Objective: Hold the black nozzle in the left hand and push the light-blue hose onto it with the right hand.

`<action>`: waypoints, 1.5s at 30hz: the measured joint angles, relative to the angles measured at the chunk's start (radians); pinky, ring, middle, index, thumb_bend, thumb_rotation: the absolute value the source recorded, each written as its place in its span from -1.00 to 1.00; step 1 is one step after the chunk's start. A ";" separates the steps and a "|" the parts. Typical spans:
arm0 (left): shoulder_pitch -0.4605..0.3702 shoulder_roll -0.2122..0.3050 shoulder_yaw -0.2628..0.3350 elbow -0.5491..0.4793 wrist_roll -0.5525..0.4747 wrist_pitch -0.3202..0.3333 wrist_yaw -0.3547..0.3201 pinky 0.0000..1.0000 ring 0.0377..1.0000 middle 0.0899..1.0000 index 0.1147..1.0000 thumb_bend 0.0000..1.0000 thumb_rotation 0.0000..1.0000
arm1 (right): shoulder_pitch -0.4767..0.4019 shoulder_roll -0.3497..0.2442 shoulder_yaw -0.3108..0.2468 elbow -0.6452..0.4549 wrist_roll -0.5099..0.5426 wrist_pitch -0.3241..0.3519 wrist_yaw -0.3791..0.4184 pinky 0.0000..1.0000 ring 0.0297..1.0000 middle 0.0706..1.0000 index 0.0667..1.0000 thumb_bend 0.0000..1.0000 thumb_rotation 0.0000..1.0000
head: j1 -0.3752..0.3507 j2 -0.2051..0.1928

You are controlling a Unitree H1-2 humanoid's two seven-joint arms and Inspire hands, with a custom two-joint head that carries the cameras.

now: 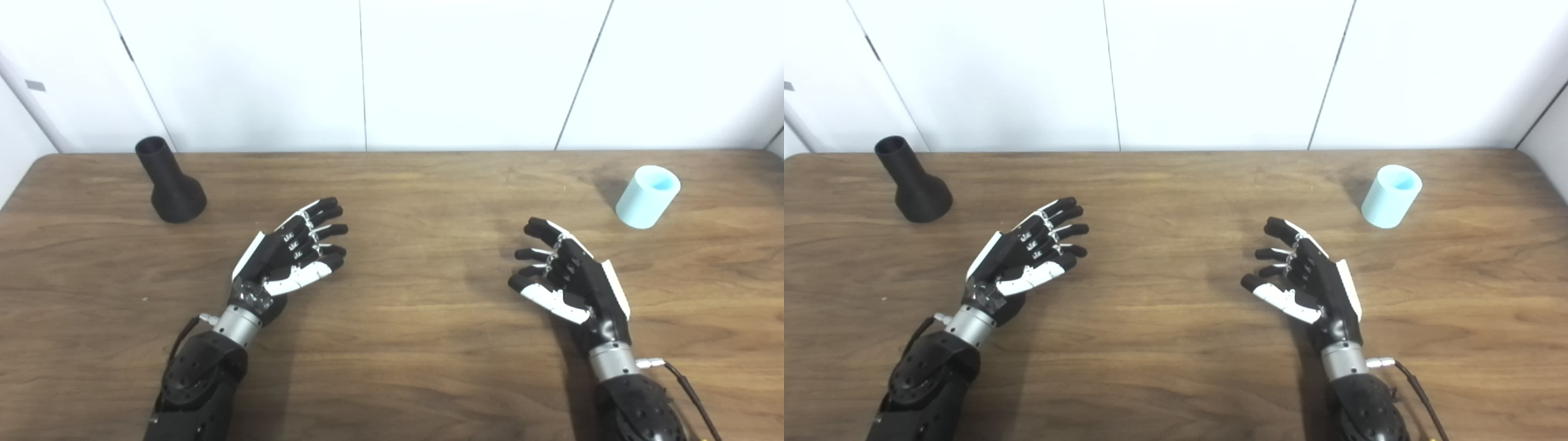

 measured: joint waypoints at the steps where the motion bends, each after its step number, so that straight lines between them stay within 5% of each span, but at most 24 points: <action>1: 0.000 0.000 0.000 0.000 0.000 0.000 0.000 0.30 0.57 0.71 0.67 0.40 -0.81 | 0.000 0.000 -0.001 0.000 0.003 0.000 0.000 0.06 0.31 0.61 0.70 0.50 -0.48 | 0.000 0.000; 14: 0.000 0.001 0.000 0.002 0.000 0.000 -0.006 0.32 0.57 0.71 0.65 0.39 -0.79 | -0.001 0.001 -0.001 0.002 0.017 0.000 0.000 0.08 0.32 0.61 0.69 0.50 -0.48 | 0.009 -0.008; 21: -0.005 -0.013 -0.005 0.014 0.003 -0.012 0.000 0.22 0.54 0.67 0.63 0.48 -0.74 | -0.008 -0.014 -0.015 0.024 0.058 -0.037 0.027 0.07 0.33 0.65 0.74 0.40 -0.55 | 0.244 -0.078; 25: -0.018 -0.029 -0.009 0.034 0.036 -0.041 0.010 0.19 0.51 0.65 0.62 0.47 -0.77 | -0.017 -0.051 -0.037 0.049 0.080 -0.054 0.043 0.10 0.36 0.66 0.73 0.40 -0.62 | 0.293 -0.097; 29: -0.021 -0.047 0.005 0.036 0.031 -0.032 0.032 0.25 0.55 0.64 0.59 0.51 -0.72 | 0.011 -0.047 -0.041 -0.012 0.076 0.028 0.033 0.17 0.38 0.66 0.71 0.33 -0.72 | 0.305 -0.107; 32: -0.022 -0.087 0.030 0.031 0.050 -0.057 0.101 0.21 0.54 0.56 0.48 0.60 -0.65 | 0.017 -0.036 -0.036 -0.051 0.066 0.070 0.027 0.17 0.38 0.67 0.73 0.29 -0.75 | 0.308 -0.110; 38: 0.003 -0.157 0.084 -0.023 0.233 -0.114 0.339 0.19 0.49 0.59 0.53 0.45 -0.51 | 0.015 -0.031 -0.026 -0.100 0.030 0.123 0.013 0.14 0.38 0.68 0.75 0.18 -0.94 | 0.314 -0.120; 41: 0.022 -0.147 0.102 -0.053 0.248 -0.087 0.378 0.24 0.51 0.58 0.58 0.41 -0.49 | 0.010 -0.027 -0.026 -0.115 0.032 0.139 0.010 0.10 0.35 0.69 0.76 0.12 -0.99 | 0.325 -0.126; 45: 0.043 -0.065 0.108 -0.072 0.270 -0.075 0.370 0.26 0.52 0.56 0.60 0.48 -0.48 | 0.008 -0.027 -0.027 -0.123 0.033 0.147 0.007 0.09 0.35 0.69 0.75 0.10 -1.00 | 0.333 -0.130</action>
